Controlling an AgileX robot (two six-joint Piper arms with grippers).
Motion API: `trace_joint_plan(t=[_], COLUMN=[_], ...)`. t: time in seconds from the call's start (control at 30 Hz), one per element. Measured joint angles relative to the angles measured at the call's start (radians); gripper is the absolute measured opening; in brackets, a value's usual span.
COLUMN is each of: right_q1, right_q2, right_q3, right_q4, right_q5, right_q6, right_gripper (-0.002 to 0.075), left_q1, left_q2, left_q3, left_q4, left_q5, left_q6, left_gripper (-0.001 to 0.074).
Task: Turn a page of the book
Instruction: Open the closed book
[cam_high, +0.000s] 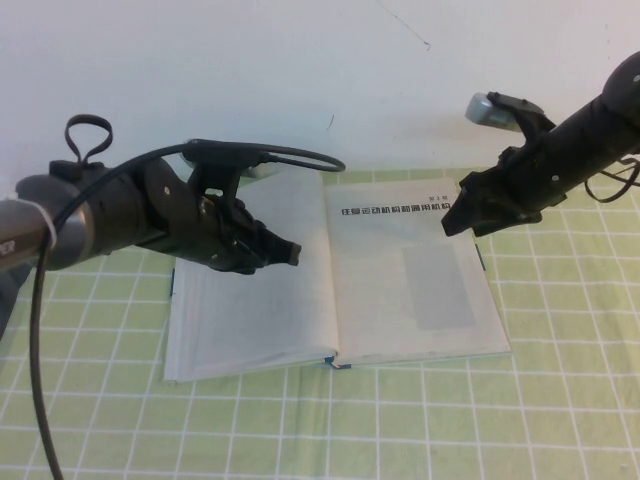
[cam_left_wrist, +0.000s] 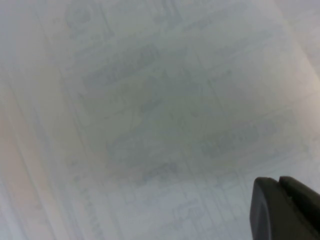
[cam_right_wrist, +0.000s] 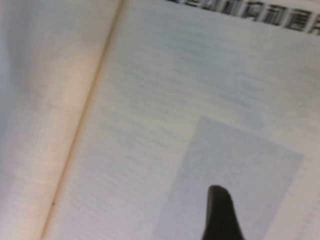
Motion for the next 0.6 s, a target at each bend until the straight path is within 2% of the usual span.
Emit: trace_joint_plan(t=[0.6], right_q1=[-0.017], right_q2=[0.078], right_q3=[0.000], right_q4=[-0.032], right_q5=[-0.013], right_q6=[-0.016], right_gripper=[0.0416], left_q1=[0.000], left_q2=[0.106], left_q3=[-0.036], left_q4=[-0.035], left_q5=[0.019], left_q6=[0.052], left_gripper=[-0.0002])
